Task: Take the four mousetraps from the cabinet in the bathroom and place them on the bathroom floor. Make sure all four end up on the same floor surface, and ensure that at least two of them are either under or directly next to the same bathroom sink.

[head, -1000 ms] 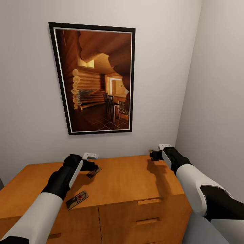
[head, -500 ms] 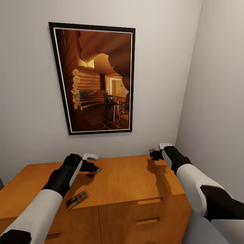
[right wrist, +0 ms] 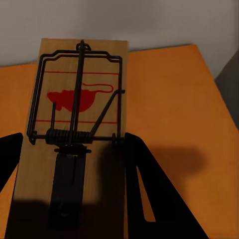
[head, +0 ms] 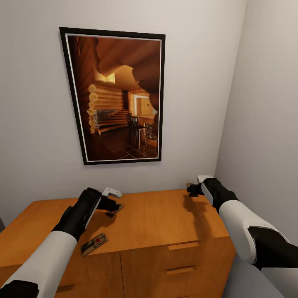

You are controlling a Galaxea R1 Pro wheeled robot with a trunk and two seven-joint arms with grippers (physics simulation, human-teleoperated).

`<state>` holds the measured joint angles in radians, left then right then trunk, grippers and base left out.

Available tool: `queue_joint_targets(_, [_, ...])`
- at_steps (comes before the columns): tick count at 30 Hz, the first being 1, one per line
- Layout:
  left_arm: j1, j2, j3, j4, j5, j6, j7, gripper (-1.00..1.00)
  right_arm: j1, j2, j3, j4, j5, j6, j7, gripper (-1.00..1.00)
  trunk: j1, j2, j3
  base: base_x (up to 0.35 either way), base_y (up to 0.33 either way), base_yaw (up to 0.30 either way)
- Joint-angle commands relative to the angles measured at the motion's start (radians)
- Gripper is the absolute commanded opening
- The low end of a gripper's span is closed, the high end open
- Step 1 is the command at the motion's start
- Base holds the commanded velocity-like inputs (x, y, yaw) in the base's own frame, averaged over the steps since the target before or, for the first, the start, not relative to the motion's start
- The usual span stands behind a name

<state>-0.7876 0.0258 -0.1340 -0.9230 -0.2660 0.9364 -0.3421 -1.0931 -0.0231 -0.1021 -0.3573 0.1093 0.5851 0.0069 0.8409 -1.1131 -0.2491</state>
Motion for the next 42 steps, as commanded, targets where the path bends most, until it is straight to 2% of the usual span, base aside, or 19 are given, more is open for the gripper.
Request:
queue_joint_targets(1, [-0.001, 0.001, -0.002, 0.000, -0.011, -0.005, -0.009, 1.00, -0.001, 0.000, -0.008, -0.001, 0.007, 0.007, 0.003, -1.00, 0.000, -0.001, -0.001, 0.000, 0.000, 0.000])
queue_joint_targets(11, [-0.001, 0.000, -0.002, 0.015, -0.012, -0.018, -0.009, 1.00, -0.001, -0.008, -0.009, -0.002, 0.007, 0.054, 0.009, -1.00, 0.000, -0.001, -0.001, 0.000, 0.000, 0.000])
queue_joint_targets(15, [-0.001, -0.001, -0.001, 0.017, -0.012, -0.018, -0.009, 1.00, -0.001, -0.030, -0.010, -0.003, 0.007, 0.085, 0.012, -1.00, 0.000, -0.001, -0.001, 0.000, 0.000, 0.000])
queue_joint_targets(17, [-0.001, -0.002, -0.001, 0.018, -0.012, -0.017, -0.009, 1.00, -0.001, -0.055, -0.010, -0.027, 0.005, 0.119, 0.014, -1.00, 0.000, -0.001, -0.001, 0.000, 0.000, 0.000])
queue_joint_targets(18, [-0.001, -0.002, -0.001, 0.018, -0.012, -0.017, -0.009, 1.00, -0.001, -0.059, -0.009, -0.042, 0.004, 0.134, 0.015, -1.00, 0.000, -0.001, -0.001, 0.000, 0.000, 0.000])
queue_joint_targets(22, [-0.001, -0.002, -0.001, 0.018, -0.012, -0.016, -0.009, 1.00, -0.001, -0.063, -0.008, -0.080, 0.003, 0.173, 0.018, -1.00, 0.000, -0.001, -0.001, 0.000, 0.000, 0.000])
queue_joint_targets(28, [-0.003, -0.004, -0.001, 0.020, -0.013, -0.018, -0.009, 1.00, -0.001, -0.065, -0.007, -0.100, 0.005, 0.192, 0.021, -1.00, 0.000, -0.001, -0.001, 0.000, 0.000, 0.000])
queue_joint_targets(32, [-0.017, -0.009, -0.001, 0.036, -0.012, -0.023, -0.009, 1.00, -0.001, -0.065, -0.007, -0.104, 0.028, 0.195, 0.022, -1.00, 0.000, -0.001, -0.001, 0.000, 0.000, 0.000])
queue_joint_targets(36, [-0.049, -0.012, -0.001, 0.106, -0.012, -0.052, -0.008, 1.00, -0.001, -0.064, -0.008, -0.105, 0.064, 0.196, 0.022, -1.00, 0.000, -0.001, -0.001, 0.000, 0.000, 0.000])
queue_joint_targets(42, [-0.117, -0.017, 0.000, 0.289, -0.007, -0.168, -0.003, 1.00, -0.001, -0.066, -0.010, -0.106, 0.087, 0.196, 0.022, -1.00, 0.000, -0.001, -0.001, 0.000, 0.000, 0.000])
